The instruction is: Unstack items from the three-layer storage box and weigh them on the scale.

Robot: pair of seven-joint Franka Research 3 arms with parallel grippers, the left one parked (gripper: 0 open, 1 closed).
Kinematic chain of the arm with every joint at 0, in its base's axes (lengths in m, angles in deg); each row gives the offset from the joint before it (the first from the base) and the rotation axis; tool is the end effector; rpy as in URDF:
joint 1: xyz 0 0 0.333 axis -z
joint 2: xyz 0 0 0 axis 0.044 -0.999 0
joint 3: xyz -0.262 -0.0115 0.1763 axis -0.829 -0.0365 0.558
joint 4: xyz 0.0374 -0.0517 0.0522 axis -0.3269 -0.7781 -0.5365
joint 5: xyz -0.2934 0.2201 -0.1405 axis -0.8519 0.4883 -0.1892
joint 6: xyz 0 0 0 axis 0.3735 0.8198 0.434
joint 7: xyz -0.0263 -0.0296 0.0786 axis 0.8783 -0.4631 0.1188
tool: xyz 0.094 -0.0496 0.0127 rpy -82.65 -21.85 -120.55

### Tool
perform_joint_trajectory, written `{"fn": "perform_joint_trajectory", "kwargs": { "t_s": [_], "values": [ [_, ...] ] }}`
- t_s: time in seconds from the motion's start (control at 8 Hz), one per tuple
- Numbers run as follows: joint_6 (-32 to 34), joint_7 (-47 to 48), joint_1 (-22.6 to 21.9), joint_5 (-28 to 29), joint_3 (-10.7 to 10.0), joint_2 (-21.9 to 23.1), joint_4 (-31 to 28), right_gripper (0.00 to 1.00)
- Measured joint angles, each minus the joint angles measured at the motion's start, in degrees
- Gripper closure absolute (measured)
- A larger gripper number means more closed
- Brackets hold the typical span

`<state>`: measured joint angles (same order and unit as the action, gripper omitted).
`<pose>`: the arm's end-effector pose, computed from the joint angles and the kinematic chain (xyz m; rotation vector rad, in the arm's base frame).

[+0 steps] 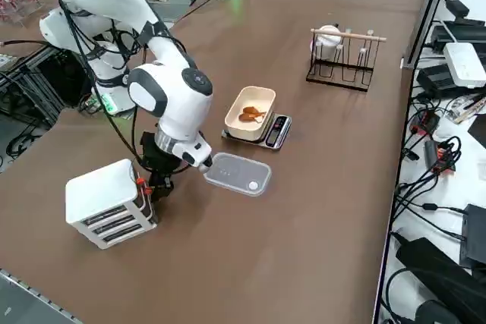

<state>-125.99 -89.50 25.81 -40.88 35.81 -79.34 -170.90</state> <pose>0.4904 -0.2864 0.2278 2.6511 1.0344 -0.7916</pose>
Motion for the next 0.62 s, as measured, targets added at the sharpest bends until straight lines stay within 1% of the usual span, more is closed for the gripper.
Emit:
{"fn": "perform_joint_trajectory", "kwargs": {
  "t_s": [0.38, 0.5, 0.62],
  "values": [
    [0.12, 0.02, 0.4, -0.14, -0.1, 0.0, -0.38, 0.56],
    [-0.01, 0.03, 0.7, -0.16, -0.07, 0.01, -0.45, 0.59],
    [0.0, 0.03, 0.69, -0.16, -0.05, 0.02, -0.46, 0.65]
  ]
}}
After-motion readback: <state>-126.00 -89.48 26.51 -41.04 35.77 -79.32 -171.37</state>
